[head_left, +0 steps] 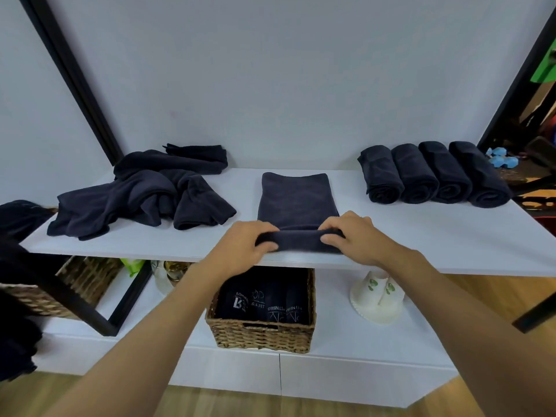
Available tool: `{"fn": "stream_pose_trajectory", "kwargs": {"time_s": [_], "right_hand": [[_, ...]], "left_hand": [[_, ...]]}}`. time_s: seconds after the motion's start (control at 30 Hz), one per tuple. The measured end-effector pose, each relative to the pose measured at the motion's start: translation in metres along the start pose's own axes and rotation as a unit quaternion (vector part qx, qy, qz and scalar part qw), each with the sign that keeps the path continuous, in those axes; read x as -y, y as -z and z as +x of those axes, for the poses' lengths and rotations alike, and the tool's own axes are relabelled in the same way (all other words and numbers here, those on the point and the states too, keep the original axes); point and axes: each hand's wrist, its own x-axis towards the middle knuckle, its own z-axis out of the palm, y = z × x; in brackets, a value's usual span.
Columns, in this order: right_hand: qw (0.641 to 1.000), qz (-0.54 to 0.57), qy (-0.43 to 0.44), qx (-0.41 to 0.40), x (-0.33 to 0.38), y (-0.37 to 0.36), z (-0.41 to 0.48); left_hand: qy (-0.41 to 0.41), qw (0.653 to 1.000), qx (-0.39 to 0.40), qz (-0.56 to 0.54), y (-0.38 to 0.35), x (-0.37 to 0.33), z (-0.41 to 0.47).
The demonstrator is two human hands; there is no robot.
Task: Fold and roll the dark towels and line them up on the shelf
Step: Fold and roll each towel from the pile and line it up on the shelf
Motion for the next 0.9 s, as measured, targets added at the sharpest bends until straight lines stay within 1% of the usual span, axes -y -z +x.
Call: {"fn": "stream_pose_trajectory", "kwargs": {"time_s": [0.07,0.1,0.13,0.2,0.23,0.27,0.3,0.33,0.4,0.47,0.5,0.57,0.6,0.63,0.7,0.77,0.83,0.9], "right_hand": [[0.994,0.098,-0.046,-0.001,-0.001,0.005,0.005],[0.992,0.112,-0.053,-0.012,0.000,0.006,0.008],[0.995,0.085,-0.048,-0.032,0.001,0.006,0.010],[0.993,-0.028,-0.001,-0.112,0.000,0.001,0.011],[0.983,-0.086,0.045,-0.156,0.001,-0.001,0.010],[0.971,-0.133,0.094,-0.176,0.001,-0.004,0.007],[0.962,-0.162,0.131,-0.176,-0.002,-0.006,0.004],[0.960,-0.175,0.149,-0.160,-0.005,-0.008,0.001],[0.965,-0.191,0.142,-0.113,-0.014,-0.010,-0.002],[0.967,-0.205,0.125,-0.086,-0.020,-0.011,0.005],[0.973,-0.185,0.114,-0.082,-0.021,-0.010,0.009],[0.991,-0.085,0.078,-0.065,-0.021,-0.007,0.018],[0.998,-0.023,0.045,-0.040,-0.023,-0.003,0.023],[0.999,0.035,0.013,-0.014,-0.025,0.001,0.028],[0.990,0.133,-0.031,0.027,-0.028,0.010,0.039],[0.977,0.201,-0.060,0.048,-0.033,0.017,0.051],[0.978,0.195,-0.068,0.040,-0.034,0.019,0.061],[0.993,0.108,-0.036,-0.027,-0.032,0.018,0.067]], "left_hand": [[0.061,0.994,0.042,-0.074,0.009,0.003,0.016],[0.085,0.990,0.063,-0.098,0.012,0.004,0.023],[0.108,0.984,0.081,-0.119,0.014,0.004,0.029],[0.138,0.976,0.090,-0.145,0.012,0.006,0.037],[0.143,0.976,0.075,-0.147,0.010,0.005,0.040],[0.141,0.979,0.049,-0.141,0.006,0.005,0.042],[0.131,0.984,0.021,-0.119,0.003,0.004,0.042],[0.107,0.991,-0.005,-0.083,0.000,0.003,0.041],[0.045,0.998,-0.034,0.009,-0.004,0.003,0.035],[-0.020,0.993,-0.042,0.105,-0.006,0.007,0.025],[-0.049,0.985,-0.044,0.158,-0.009,0.011,0.022],[-0.086,0.968,-0.052,0.232,-0.014,0.016,0.022],[-0.083,0.969,-0.044,0.230,-0.014,0.016,0.024],[-0.071,0.976,-0.030,0.204,-0.013,0.016,0.028],[-0.035,0.993,-0.002,0.109,-0.007,0.016,0.040],[0.000,0.999,0.038,0.036,0.001,0.022,0.056],[0.038,0.996,0.081,-0.006,0.006,0.029,0.071],[0.072,0.989,0.113,-0.059,0.007,0.036,0.086]]}}
